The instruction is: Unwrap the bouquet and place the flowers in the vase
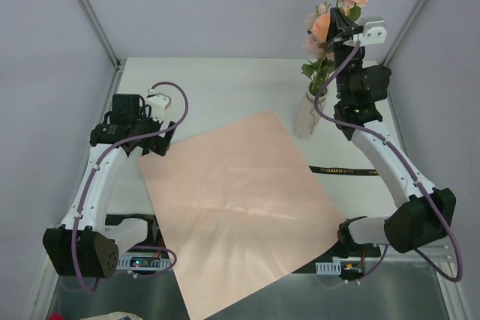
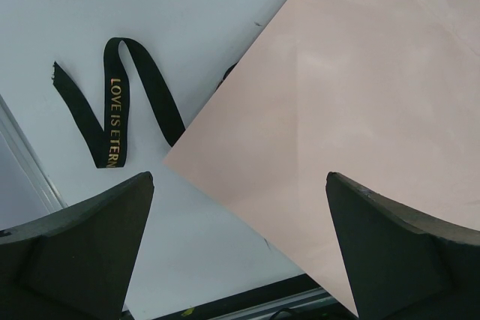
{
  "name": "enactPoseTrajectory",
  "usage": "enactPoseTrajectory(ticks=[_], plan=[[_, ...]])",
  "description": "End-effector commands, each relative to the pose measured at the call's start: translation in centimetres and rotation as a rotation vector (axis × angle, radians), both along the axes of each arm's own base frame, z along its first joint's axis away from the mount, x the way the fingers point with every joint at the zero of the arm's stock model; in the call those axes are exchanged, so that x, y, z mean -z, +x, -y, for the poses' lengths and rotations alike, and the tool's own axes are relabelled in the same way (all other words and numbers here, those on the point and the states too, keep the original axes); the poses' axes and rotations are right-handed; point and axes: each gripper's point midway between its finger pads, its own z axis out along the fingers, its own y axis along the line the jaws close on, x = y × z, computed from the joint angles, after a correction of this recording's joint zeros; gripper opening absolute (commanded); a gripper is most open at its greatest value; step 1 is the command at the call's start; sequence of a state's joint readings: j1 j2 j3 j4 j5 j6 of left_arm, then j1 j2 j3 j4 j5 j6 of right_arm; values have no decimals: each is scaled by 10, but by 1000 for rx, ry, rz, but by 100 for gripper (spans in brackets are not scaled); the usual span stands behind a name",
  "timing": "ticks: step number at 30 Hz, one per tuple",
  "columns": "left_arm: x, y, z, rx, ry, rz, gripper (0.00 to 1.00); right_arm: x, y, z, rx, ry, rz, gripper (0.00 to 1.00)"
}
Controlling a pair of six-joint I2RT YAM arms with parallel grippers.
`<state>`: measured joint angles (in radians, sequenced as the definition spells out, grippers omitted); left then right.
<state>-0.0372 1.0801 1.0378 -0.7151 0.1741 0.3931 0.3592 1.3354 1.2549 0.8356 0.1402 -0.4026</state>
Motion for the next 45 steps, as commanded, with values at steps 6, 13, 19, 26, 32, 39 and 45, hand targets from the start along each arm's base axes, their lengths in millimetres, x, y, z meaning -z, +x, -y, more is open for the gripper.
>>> enactPoseTrajectory(ticks=[6, 13, 19, 26, 32, 39, 45], plan=[[-13, 3, 0, 7, -7, 40, 99, 11, -16, 8, 14, -10, 39, 1], [-15, 2, -1, 5, -5, 49, 99, 46, -20, 13, 25, -5, -27, 1], [-16, 0, -1, 1, -7, 54, 99, 52, -35, 18, 4, 31, -45, 2], [-18, -1, -1, -4, -13, 57, 99, 72, -45, 18, -28, 44, -124, 18], [-19, -3, 0, -6, -20, 56, 99, 97, -61, 22, -54, 64, -205, 51], [-20, -4, 2, -7, -31, 56, 99, 134, -77, 31, -35, 97, -448, 83], [-20, -3, 3, -7, -39, 51, 99, 206, -98, 50, 60, 89, -730, 95]])
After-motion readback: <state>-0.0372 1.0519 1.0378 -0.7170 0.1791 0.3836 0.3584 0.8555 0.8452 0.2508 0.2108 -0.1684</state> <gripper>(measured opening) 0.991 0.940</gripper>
